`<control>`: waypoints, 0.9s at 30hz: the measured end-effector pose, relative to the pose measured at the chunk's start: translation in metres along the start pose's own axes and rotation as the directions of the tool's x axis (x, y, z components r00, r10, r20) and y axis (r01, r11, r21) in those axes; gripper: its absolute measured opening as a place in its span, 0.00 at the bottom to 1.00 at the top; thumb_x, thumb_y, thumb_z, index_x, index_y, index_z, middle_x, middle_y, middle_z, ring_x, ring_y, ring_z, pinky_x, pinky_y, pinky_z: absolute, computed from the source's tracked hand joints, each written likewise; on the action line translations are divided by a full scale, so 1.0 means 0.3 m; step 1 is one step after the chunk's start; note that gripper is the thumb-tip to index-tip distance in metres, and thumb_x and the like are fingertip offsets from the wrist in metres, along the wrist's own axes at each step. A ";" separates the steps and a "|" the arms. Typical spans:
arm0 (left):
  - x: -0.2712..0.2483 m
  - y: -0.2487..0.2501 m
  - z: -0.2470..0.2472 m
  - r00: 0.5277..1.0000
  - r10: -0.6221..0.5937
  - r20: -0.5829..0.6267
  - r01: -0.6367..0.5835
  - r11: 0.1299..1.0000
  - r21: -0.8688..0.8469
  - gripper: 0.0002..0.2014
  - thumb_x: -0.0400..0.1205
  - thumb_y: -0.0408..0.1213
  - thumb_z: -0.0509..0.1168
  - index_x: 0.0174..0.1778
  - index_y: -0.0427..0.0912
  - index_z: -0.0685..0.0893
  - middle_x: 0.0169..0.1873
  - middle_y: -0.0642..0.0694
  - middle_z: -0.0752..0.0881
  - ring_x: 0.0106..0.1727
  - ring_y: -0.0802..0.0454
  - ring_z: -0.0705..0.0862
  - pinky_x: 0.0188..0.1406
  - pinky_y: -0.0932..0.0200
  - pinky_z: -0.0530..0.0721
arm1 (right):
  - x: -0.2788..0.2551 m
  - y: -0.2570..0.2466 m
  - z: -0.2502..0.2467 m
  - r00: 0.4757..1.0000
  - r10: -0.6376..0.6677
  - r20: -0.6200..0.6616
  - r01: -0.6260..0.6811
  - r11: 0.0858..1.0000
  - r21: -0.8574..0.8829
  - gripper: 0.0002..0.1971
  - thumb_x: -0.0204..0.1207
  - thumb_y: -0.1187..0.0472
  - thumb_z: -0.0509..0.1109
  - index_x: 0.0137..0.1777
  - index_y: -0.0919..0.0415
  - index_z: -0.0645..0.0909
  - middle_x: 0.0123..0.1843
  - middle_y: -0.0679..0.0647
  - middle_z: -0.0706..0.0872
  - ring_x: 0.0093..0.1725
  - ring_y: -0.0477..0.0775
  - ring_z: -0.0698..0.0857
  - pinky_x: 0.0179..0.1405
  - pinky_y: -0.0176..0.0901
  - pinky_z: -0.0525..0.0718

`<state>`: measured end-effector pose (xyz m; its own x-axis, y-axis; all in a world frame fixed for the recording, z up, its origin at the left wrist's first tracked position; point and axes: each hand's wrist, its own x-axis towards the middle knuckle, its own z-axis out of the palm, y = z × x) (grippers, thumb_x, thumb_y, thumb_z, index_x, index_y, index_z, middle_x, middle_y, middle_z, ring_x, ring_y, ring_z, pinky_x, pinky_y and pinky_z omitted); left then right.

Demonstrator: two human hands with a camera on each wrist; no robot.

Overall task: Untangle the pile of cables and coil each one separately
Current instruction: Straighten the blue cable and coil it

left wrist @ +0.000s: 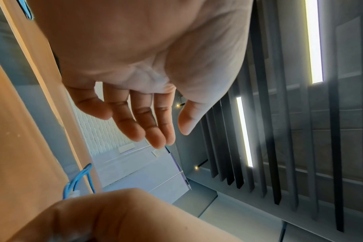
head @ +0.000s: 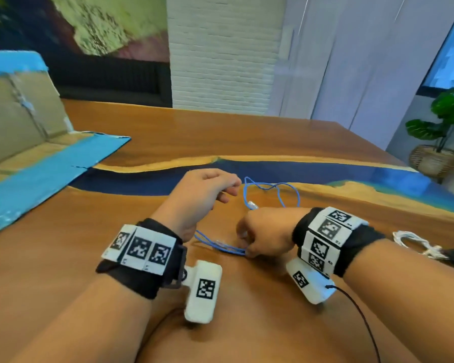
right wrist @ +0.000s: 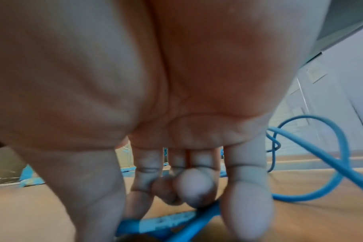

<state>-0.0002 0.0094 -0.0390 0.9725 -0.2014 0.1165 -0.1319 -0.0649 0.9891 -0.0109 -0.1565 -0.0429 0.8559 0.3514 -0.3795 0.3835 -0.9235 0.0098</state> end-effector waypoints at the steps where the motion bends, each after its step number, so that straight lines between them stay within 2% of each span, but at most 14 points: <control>1: -0.003 0.000 0.004 1.000 -0.008 0.004 0.008 1.000 0.008 0.10 0.85 0.44 0.69 0.46 0.45 0.94 0.42 0.53 0.91 0.43 0.58 0.84 0.39 0.64 0.75 | -0.001 0.013 -0.003 1.000 0.005 -0.005 -0.005 1.000 -0.003 0.06 0.79 0.51 0.74 0.49 0.49 0.80 0.44 0.45 0.84 0.48 0.56 0.84 0.47 0.45 0.80; 3: -0.007 -0.002 0.009 0.999 -0.032 -0.017 0.033 0.999 0.007 0.07 0.84 0.43 0.71 0.48 0.46 0.93 0.46 0.56 0.91 0.48 0.61 0.85 0.41 0.66 0.74 | -0.005 0.045 -0.013 0.998 0.036 -0.060 -0.034 0.999 0.032 0.03 0.82 0.56 0.69 0.49 0.53 0.80 0.43 0.46 0.84 0.47 0.56 0.83 0.44 0.46 0.77; 5: 0.002 -0.009 0.009 0.997 -0.037 -0.065 0.035 0.999 -0.033 0.06 0.83 0.42 0.73 0.54 0.48 0.91 0.53 0.52 0.89 0.53 0.61 0.84 0.43 0.66 0.74 | -0.011 0.083 -0.032 0.973 0.062 -0.223 -0.023 0.985 0.173 0.03 0.84 0.60 0.65 0.49 0.55 0.79 0.44 0.50 0.86 0.46 0.55 0.84 0.42 0.46 0.77; 7: 0.010 -0.014 0.009 0.993 -0.038 -0.115 0.027 0.996 -0.090 0.13 0.82 0.42 0.74 0.62 0.51 0.87 0.57 0.51 0.86 0.56 0.60 0.83 0.46 0.61 0.75 | -0.015 0.109 -0.050 0.877 0.127 -0.463 0.102 0.893 0.438 0.04 0.86 0.62 0.66 0.48 0.56 0.79 0.41 0.49 0.89 0.38 0.48 0.85 0.40 0.43 0.80; 9: 0.012 -0.015 0.015 0.988 -0.055 -0.142 0.034 0.989 -0.146 0.13 0.84 0.42 0.72 0.64 0.54 0.86 0.52 0.54 0.88 0.57 0.56 0.86 0.51 0.55 0.76 | -0.019 0.109 -0.054 0.766 0.256 -0.590 0.343 0.613 0.712 0.06 0.87 0.66 0.65 0.48 0.59 0.80 0.37 0.53 0.90 0.30 0.48 0.82 0.36 0.43 0.83; 11: 0.007 -0.018 0.025 0.994 -0.067 -0.090 0.052 0.985 -0.165 0.09 0.87 0.44 0.66 0.61 0.52 0.88 0.50 0.53 0.93 0.59 0.47 0.90 0.55 0.50 0.79 | -0.023 0.085 -0.046 0.728 0.336 -0.598 0.520 0.297 0.801 0.06 0.88 0.67 0.65 0.49 0.61 0.80 0.37 0.58 0.91 0.29 0.52 0.82 0.34 0.45 0.87; 12: -0.001 -0.014 0.031 0.996 -0.068 -0.052 0.059 0.984 -0.168 0.11 0.90 0.45 0.62 0.58 0.49 0.90 0.48 0.51 0.94 0.58 0.45 0.91 0.54 0.49 0.80 | -0.023 0.073 -0.037 0.719 0.358 -0.595 0.568 0.191 0.801 0.05 0.88 0.67 0.65 0.50 0.62 0.80 0.39 0.59 0.92 0.29 0.53 0.82 0.35 0.46 0.88; 14: -0.005 -0.011 0.030 0.997 -0.070 -0.044 0.060 0.979 -0.193 0.19 0.92 0.47 0.56 0.51 0.43 0.90 0.33 0.48 0.90 0.52 0.44 0.92 0.50 0.51 0.81 | -0.022 0.067 -0.014 0.689 0.427 -0.586 0.632 0.042 0.774 0.04 0.88 0.66 0.64 0.51 0.63 0.80 0.44 0.61 0.93 0.30 0.54 0.83 0.37 0.47 0.88; 16: 0.002 -0.008 0.012 0.990 -0.079 -0.117 0.049 0.970 -0.240 0.22 0.93 0.46 0.54 0.44 0.40 0.88 0.20 0.48 0.75 0.43 0.43 0.92 0.47 0.51 0.79 | -0.025 0.096 0.008 0.662 0.525 -0.536 0.666 -0.084 0.741 0.05 0.89 0.64 0.64 0.52 0.62 0.79 0.43 0.60 0.93 0.29 0.52 0.81 0.35 0.48 0.88; 19: 0.016 -0.002 -0.019 0.981 -0.067 -0.181 -0.007 0.924 -0.383 0.20 0.93 0.45 0.55 0.44 0.39 0.86 0.21 0.49 0.62 0.29 0.47 0.80 0.47 0.49 0.77 | -0.030 0.149 0.042 0.685 0.596 -0.420 0.642 -0.221 0.734 0.05 0.89 0.63 0.64 0.52 0.62 0.80 0.40 0.57 0.91 0.26 0.50 0.79 0.32 0.46 0.88; 21: 0.014 0.002 -0.022 0.983 -0.057 -0.177 -0.027 0.897 -0.441 0.16 0.92 0.43 0.57 0.52 0.38 0.87 0.24 0.50 0.60 0.26 0.50 0.71 0.44 0.51 0.77 | -0.020 0.160 0.070 0.712 0.589 -0.383 0.601 -0.229 0.765 0.07 0.88 0.63 0.66 0.50 0.63 0.83 0.40 0.57 0.91 0.29 0.50 0.83 0.37 0.45 0.91; 23: 0.003 0.009 -0.005 0.988 -0.041 -0.150 -0.028 0.903 -0.429 0.15 0.91 0.42 0.58 0.60 0.38 0.87 0.26 0.50 0.59 0.26 0.51 0.64 0.36 0.53 0.76 | -0.001 0.151 0.094 0.723 0.560 -0.404 0.568 -0.149 0.810 0.07 0.87 0.64 0.67 0.49 0.64 0.86 0.41 0.58 0.91 0.37 0.54 0.88 0.45 0.47 0.91; 25: -0.007 0.011 0.017 0.993 -0.020 -0.118 -0.029 0.917 -0.399 0.14 0.92 0.41 0.57 0.61 0.38 0.86 0.27 0.49 0.57 0.26 0.51 0.57 0.28 0.56 0.70 | 0.018 0.134 0.111 0.725 0.511 -0.461 0.514 0.045 0.857 0.07 0.85 0.65 0.69 0.50 0.60 0.89 0.47 0.56 0.93 0.45 0.52 0.91 0.51 0.45 0.89; 27: -0.015 0.013 0.029 0.994 -0.013 -0.106 -0.031 0.916 -0.401 0.14 0.92 0.41 0.56 0.59 0.39 0.84 0.27 0.49 0.55 0.27 0.50 0.53 0.25 0.57 0.64 | 0.026 0.122 0.117 0.756 0.408 -0.511 0.441 0.258 0.859 0.09 0.83 0.67 0.71 0.53 0.53 0.90 0.52 0.51 0.94 0.48 0.40 0.90 0.48 0.34 0.85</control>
<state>-0.0066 0.0014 -0.0364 0.9891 -0.0957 0.1122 -0.0737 0.3384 0.9381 -0.0024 -0.1930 -0.0779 0.9813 -0.0325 0.1897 0.1784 -0.2160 -0.9600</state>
